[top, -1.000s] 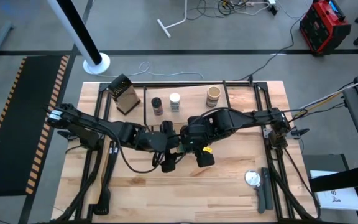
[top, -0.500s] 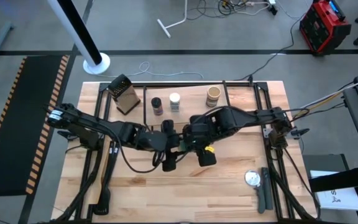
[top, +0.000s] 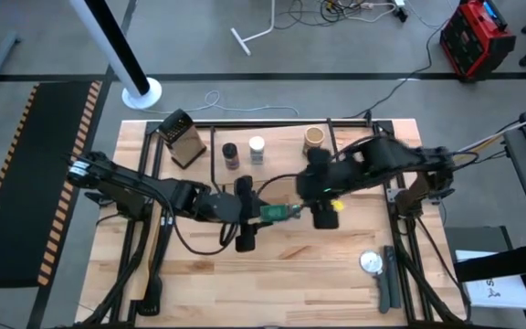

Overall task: Shelf spices
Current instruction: Put the green seasoning bottle on the shelf

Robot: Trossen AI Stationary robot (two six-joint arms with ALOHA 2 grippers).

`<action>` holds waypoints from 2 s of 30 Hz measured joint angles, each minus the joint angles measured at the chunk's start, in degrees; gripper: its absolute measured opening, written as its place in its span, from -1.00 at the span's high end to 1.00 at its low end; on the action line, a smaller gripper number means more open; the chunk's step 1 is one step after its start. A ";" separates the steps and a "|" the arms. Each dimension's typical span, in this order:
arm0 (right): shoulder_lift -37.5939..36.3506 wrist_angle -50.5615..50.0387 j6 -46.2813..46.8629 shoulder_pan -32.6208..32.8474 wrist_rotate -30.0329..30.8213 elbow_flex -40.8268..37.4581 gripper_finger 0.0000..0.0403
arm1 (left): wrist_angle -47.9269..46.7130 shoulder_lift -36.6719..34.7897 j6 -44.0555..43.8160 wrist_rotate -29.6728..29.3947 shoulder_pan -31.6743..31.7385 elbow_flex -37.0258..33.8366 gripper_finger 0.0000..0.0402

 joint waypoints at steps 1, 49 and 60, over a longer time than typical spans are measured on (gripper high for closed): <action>-1.14 -0.17 0.62 0.29 0.47 0.03 -0.12 | -0.04 0.08 0.00 -0.17 -0.15 -0.23 0.08; -13.30 41.84 -4.41 3.45 -2.32 -26.38 -0.48 | 56.32 -6.58 16.33 -3.29 -0.39 -22.90 0.08; -11.65 44.63 -7.24 2.85 -2.57 -26.38 -0.27 | 56.28 -6.38 16.35 -3.54 -0.35 -22.90 0.08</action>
